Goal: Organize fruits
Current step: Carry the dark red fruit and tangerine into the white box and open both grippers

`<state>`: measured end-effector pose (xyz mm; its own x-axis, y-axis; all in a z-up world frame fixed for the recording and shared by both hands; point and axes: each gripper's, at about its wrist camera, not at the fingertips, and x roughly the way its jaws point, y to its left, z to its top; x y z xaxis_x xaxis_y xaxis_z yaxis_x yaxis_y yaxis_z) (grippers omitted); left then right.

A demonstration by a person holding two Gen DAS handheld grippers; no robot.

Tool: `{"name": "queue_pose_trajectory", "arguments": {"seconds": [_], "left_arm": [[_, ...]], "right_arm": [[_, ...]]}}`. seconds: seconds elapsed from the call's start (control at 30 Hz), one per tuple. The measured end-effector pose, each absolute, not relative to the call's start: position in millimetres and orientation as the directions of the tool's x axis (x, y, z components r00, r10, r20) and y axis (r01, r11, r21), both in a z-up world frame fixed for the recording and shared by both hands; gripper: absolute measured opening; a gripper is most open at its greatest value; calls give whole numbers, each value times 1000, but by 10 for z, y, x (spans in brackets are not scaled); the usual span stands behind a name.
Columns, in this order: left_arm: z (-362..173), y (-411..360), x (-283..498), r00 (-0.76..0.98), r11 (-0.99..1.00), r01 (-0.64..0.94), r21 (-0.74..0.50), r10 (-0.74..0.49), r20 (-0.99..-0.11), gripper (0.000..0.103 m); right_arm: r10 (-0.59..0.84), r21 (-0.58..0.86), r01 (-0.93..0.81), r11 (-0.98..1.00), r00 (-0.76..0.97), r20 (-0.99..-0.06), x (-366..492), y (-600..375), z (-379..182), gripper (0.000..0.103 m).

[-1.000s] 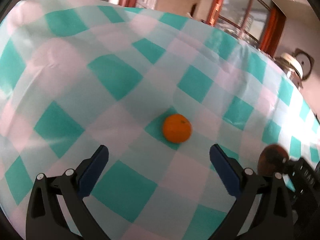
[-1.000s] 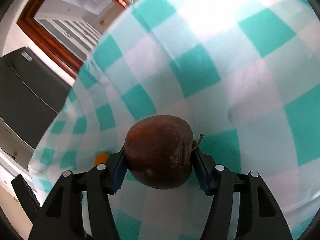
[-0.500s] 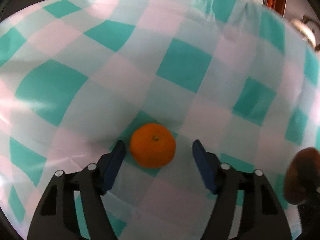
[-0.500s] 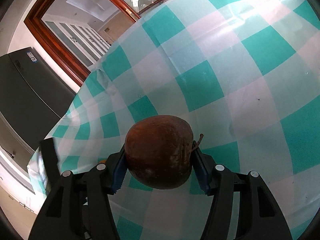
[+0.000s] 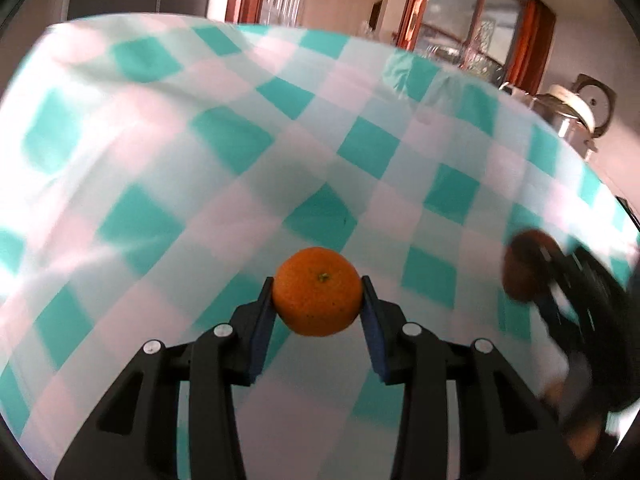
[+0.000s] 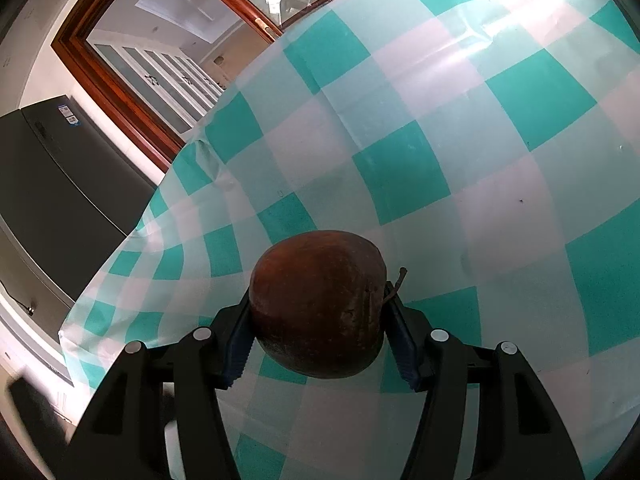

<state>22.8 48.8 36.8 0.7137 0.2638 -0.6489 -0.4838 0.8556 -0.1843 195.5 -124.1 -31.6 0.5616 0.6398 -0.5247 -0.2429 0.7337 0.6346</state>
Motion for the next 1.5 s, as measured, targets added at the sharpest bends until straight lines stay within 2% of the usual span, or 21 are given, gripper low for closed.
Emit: {"name": "queue_pose_trajectory", "arguments": {"seconds": [0.13,0.37,0.63,0.83,1.0,1.07,1.2,1.5], "left_arm": [[352,487,-106,730,860,-475,-186,267,-629,41],[274,494,89,723,866,-451,-218,210,-658,41],[294,533,84,728,854,-472,-218,239,-642,41],[309,639,-27,747,823,-496,-278,242,-619,41],[380,630,-504,770,794,-512,-329,254,-585,41],[416,567,-853,791,794,-505,-338,270,-549,41],[423,519,-1319,803,795,-494,-351,263,-535,41],[388,455,-2097,791,837,-475,-270,273,-547,41]], "right_arm": [[640,625,-257,737,560,-526,1954,-1220,-303,58],[641,608,-280,743,559,-527,1963,-1160,-281,58],[619,582,-293,759,605,-502,1922,-1152,-232,58],[609,594,-265,760,609,-508,1840,-1234,-214,58],[637,658,-207,724,566,-523,1369,-1443,-245,58],[655,660,-223,717,540,-529,1102,-1484,-215,58],[675,640,-269,719,486,-555,633,-1478,-197,58],[707,558,-435,707,414,-573,-361,-1295,-26,58]]}}
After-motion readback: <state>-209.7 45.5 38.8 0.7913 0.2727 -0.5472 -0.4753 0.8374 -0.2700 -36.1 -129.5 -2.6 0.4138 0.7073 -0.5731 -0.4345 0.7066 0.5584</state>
